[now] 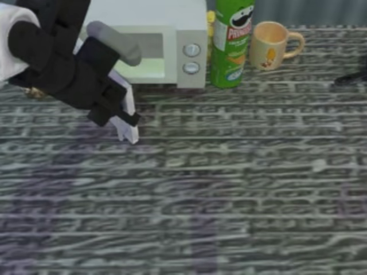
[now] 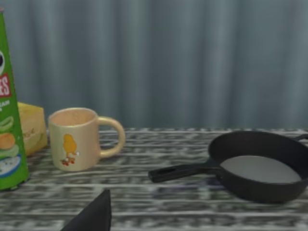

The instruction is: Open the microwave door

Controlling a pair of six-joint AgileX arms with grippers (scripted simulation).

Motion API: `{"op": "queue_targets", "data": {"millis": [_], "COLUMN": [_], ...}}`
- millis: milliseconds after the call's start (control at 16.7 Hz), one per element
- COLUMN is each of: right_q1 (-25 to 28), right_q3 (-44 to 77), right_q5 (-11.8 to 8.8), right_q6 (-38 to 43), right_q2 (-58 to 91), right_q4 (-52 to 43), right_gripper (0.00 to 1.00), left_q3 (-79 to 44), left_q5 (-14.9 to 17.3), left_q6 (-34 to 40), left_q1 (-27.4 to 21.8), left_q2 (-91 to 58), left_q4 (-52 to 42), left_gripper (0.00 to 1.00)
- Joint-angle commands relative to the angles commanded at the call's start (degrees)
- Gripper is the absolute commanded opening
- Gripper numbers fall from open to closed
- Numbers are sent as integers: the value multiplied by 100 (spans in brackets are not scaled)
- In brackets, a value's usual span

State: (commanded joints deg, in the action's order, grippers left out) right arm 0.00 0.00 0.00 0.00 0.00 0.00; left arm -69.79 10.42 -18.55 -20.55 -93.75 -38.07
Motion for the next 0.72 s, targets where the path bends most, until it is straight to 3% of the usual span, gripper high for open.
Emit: {"op": "queue_targets", "data": {"millis": [300,720], "right_q1": [0,0], "right_q3": [0,0], "right_q5": [0,0], "right_q6": [0,0], "right_q2": [0,0], "right_q4": [0,0], "right_gripper": [100,100], "left_q3": [100,100], "left_q5": [264,265], "left_q6": [-496,-496], "left_q1": [217,217], "left_q2": [150,150], "left_q4": [-79,-79], "left_gripper": [0,0]}}
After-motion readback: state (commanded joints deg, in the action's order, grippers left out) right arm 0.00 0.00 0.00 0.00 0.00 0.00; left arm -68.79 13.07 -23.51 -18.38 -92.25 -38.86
